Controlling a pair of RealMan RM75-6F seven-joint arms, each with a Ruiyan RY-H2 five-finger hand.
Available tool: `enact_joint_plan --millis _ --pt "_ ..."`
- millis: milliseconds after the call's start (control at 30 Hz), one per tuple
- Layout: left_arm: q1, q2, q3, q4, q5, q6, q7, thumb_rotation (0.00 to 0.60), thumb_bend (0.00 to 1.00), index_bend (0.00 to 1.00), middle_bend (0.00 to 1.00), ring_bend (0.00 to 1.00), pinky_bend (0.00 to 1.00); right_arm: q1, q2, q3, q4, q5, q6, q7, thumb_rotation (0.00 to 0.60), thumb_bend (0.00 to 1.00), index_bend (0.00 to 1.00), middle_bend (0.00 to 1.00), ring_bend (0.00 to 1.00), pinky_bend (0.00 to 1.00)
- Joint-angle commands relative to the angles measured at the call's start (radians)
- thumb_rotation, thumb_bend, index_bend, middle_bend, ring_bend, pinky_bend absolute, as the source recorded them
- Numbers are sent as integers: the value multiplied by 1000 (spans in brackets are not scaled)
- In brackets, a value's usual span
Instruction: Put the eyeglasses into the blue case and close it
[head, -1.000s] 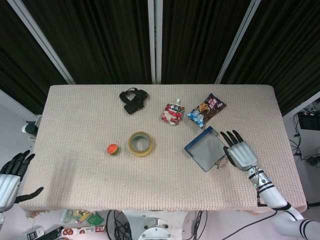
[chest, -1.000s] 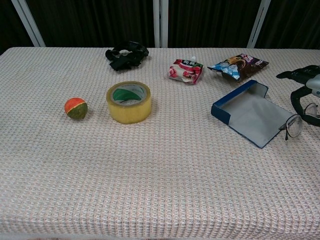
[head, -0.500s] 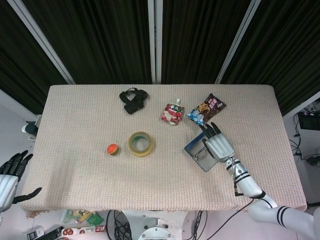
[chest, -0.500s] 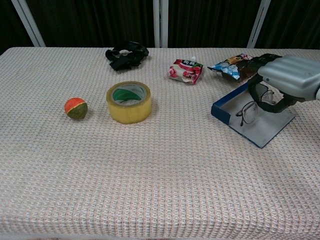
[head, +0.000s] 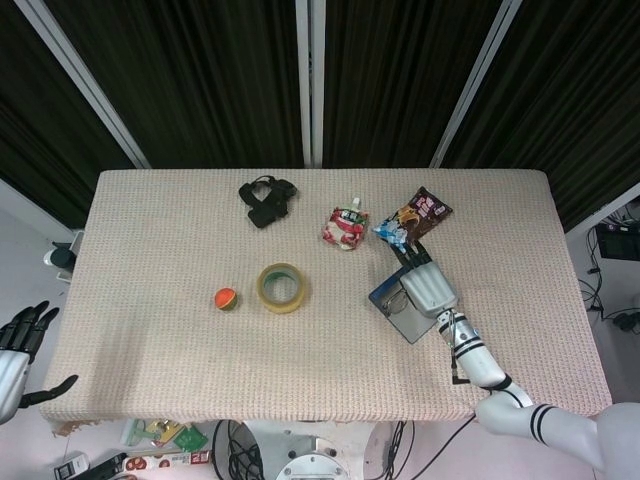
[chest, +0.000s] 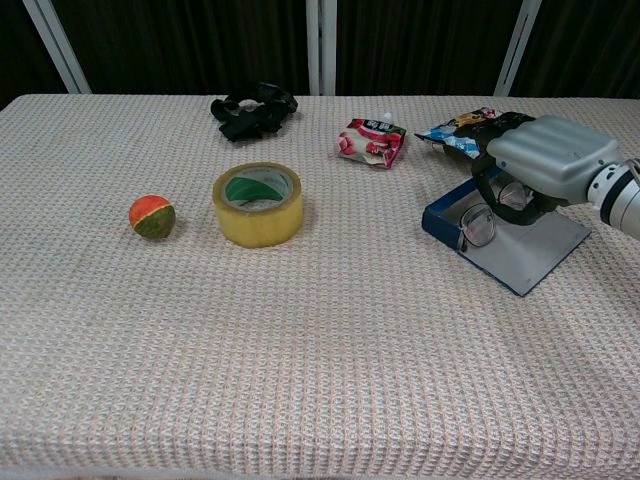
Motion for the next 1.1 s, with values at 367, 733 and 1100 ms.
enact_joint_plan --millis 367,733,1100 --pt "0 -4 -2 5 -3 -4 -1 471 127 32 35 57 193 5 2 -16 25 -12 15 22 600 376 359 0 0 0" --pt "-1 -9 -1 5 -1 -6 2 475 127 31 35 57 193 -10 32 -49 7 -59 51 77 600 359 127 0 0 0" --pt "1 -12 1 7 3 -5 1 473 127 31 35 57 193 -80 162 -136 -66 -125 111 71 600 185 36 0 0 0"
